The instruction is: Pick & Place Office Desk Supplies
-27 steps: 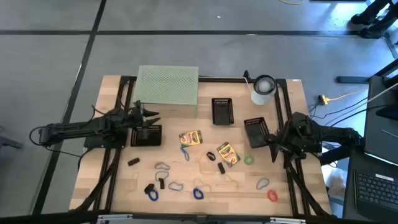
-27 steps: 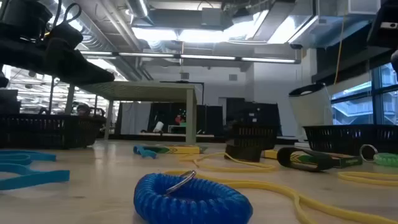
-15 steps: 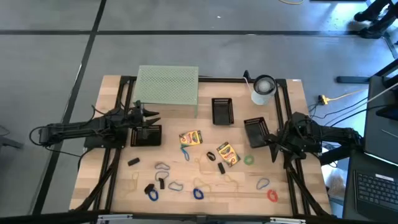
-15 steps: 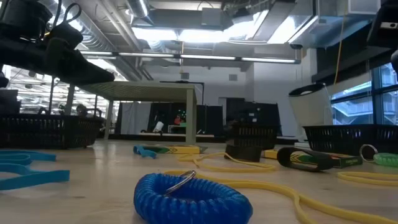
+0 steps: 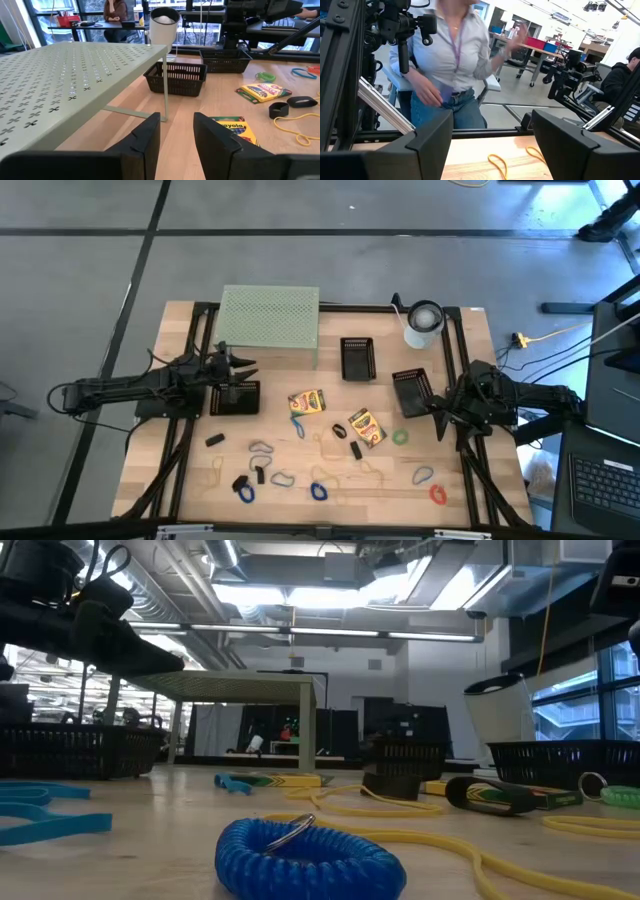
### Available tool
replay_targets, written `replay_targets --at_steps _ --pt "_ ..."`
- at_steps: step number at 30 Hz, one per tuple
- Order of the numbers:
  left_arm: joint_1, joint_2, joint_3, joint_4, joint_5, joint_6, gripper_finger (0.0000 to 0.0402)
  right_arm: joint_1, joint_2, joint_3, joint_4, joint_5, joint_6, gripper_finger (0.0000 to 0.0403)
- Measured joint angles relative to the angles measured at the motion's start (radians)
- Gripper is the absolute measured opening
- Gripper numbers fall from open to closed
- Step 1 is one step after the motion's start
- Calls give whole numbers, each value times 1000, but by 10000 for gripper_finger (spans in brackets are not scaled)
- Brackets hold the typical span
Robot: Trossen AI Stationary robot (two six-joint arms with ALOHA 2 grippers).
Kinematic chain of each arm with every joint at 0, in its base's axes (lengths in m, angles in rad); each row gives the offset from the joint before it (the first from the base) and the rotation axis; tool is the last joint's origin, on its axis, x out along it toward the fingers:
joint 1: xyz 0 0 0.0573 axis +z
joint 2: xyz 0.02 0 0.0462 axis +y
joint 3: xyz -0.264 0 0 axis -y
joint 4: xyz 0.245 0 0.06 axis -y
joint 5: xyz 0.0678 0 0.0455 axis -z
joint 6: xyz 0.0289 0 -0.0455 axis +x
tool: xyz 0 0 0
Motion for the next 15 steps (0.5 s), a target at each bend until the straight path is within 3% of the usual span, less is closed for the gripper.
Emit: replay_targets --at_steps 11,15 --pt "0 0 0 0 0 0 112 0 0 0 0 0 -1 272" --pt "0 0 0 4 0 0 112 0 0 0 25 14 -87 272"
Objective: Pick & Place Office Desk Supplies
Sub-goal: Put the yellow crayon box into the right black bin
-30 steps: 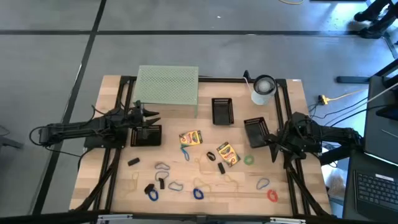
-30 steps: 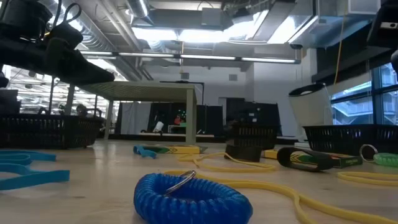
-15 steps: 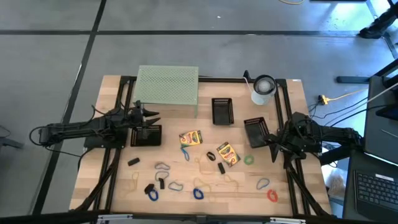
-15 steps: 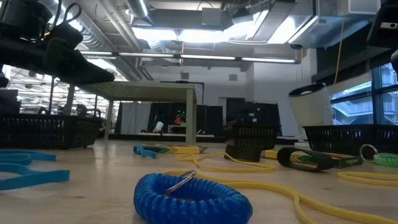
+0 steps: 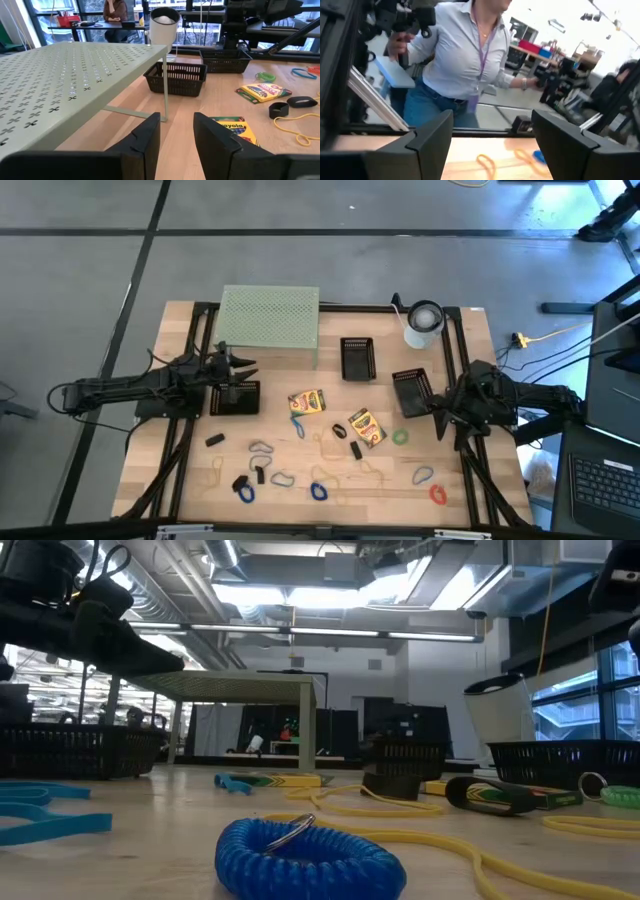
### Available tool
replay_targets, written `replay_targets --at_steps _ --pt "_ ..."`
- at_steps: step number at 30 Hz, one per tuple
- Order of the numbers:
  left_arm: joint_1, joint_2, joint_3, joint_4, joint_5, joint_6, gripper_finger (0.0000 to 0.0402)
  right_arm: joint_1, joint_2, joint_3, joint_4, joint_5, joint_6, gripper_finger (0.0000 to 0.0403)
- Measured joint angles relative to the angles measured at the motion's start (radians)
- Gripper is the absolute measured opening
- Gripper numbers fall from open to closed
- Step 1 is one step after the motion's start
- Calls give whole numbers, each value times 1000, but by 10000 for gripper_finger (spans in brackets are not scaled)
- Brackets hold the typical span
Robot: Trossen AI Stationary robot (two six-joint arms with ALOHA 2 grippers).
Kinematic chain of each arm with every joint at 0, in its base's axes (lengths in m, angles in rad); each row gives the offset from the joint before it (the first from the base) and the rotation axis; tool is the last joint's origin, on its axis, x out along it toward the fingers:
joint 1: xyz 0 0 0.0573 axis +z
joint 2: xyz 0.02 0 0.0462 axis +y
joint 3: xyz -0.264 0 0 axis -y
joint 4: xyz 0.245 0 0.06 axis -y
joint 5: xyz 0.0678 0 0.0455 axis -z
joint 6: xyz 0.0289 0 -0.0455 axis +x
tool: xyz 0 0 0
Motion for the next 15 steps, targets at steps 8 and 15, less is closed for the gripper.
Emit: replay_targets --at_steps 8,15 --pt "0 0 0 64 17 -56 111 0 0 0 110 9 -106 272" --pt "0 0 0 75 31 -113 112 3 0 0 83 -5 -43 272"
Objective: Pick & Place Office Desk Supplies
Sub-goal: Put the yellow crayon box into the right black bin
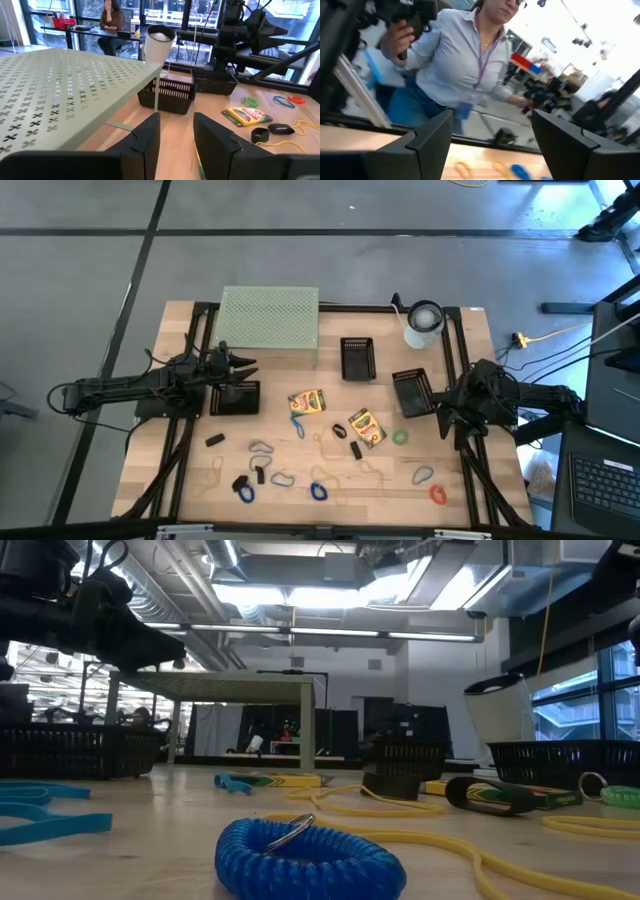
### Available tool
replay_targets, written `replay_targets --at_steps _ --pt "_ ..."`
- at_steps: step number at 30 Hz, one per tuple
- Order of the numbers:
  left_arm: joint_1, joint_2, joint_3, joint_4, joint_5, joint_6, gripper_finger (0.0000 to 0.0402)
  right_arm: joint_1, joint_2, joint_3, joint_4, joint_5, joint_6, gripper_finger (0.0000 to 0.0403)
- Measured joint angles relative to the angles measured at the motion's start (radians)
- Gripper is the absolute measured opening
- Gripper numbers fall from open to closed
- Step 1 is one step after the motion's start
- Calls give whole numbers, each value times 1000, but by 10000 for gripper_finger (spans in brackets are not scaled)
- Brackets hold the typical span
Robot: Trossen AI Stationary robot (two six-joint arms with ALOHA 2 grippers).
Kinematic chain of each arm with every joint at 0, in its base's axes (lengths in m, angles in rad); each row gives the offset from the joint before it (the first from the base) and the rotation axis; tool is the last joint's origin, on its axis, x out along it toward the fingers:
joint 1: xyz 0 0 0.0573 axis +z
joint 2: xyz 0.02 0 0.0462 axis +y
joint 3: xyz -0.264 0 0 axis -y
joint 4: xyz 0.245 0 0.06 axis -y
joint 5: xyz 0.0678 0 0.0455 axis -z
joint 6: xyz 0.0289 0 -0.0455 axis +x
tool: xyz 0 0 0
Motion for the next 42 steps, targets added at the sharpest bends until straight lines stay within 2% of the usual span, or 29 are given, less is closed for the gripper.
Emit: replay_targets --at_steps 5,8,10,16,25,31,34,36,38,42 --pt "0 0 0 4 0 -21 112 22 0 0 -14 -20 158 272" --pt "0 0 0 3 0 -72 111 32 0 0 -11 -17 191 272" --pt "0 0 0 3 0 -99 112 34 0 0 4 -5 161 272" --pt "0 0 0 3 0 -154 112 34 0 0 15 44 -73 272" --pt "0 0 0 4 1 -158 112 34 0 0 24 34 -63 272" --pt "0 0 0 4 0 -158 112 34 0 0 44 -7 -142 272" --pt "0 0 0 4 -18 -158 112 34 0 0 49 106 -46 272" --pt "-1 0 0 4 -32 -158 112 33 0 0 46 258 87 272" --pt "-1 0 0 5 -46 -158 111 33 0 0 46 464 230 272" --pt "-1 0 0 6 -68 -157 111 33 0 0 42 954 429 272"
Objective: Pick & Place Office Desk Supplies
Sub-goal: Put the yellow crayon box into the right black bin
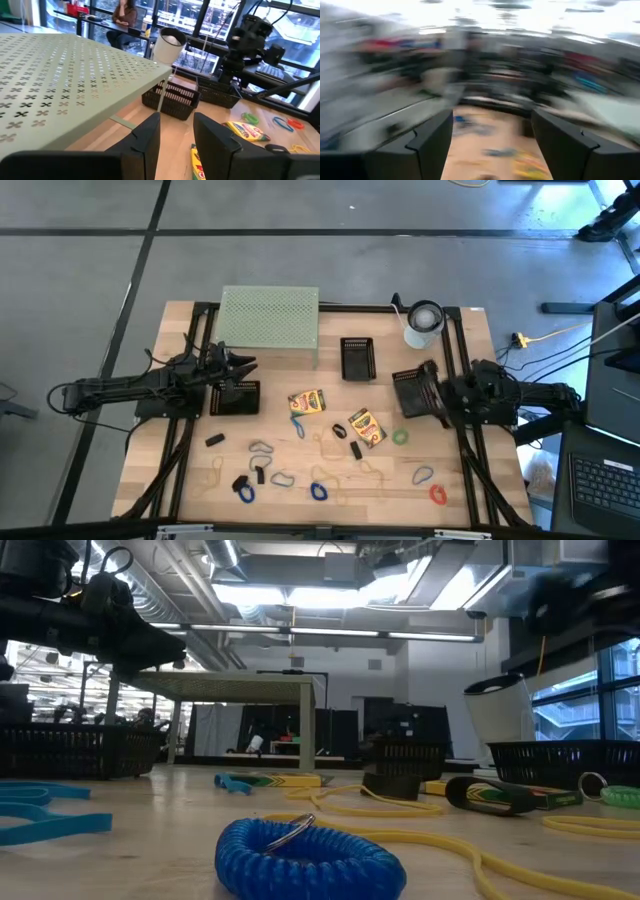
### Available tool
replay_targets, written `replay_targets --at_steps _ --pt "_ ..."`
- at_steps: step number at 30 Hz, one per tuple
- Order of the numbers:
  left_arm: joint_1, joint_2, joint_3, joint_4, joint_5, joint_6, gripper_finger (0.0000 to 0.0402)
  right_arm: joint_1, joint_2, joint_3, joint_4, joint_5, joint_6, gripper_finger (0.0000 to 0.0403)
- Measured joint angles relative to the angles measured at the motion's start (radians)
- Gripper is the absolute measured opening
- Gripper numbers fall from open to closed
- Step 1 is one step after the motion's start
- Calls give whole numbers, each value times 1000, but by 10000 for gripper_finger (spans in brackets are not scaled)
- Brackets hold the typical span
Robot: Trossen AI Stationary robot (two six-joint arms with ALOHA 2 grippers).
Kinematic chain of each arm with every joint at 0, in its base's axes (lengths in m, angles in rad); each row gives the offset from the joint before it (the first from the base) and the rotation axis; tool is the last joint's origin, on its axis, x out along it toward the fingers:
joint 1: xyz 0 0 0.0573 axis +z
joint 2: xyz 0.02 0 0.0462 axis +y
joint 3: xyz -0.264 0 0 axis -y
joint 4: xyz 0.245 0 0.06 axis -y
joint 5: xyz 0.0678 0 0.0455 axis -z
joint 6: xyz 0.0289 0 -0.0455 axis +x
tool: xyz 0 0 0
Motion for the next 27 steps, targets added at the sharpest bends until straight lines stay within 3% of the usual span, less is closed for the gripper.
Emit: replay_targets --at_steps 4,7,11,16,27 --pt "0 0 0 0 -8 0 112 0 0 0 -8 371 180 272" --pt "0 0 0 -1 -9 0 112 0 0 0 -7 496 362 272" --pt "0 0 0 -1 -9 0 111 0 0 0 -6 562 540 272" --pt "0 0 0 -2 -10 0 111 0 0 0 -7 663 607 272" --pt "0 0 0 -3 -14 34 111 0 0 0 -6 657 767 272"
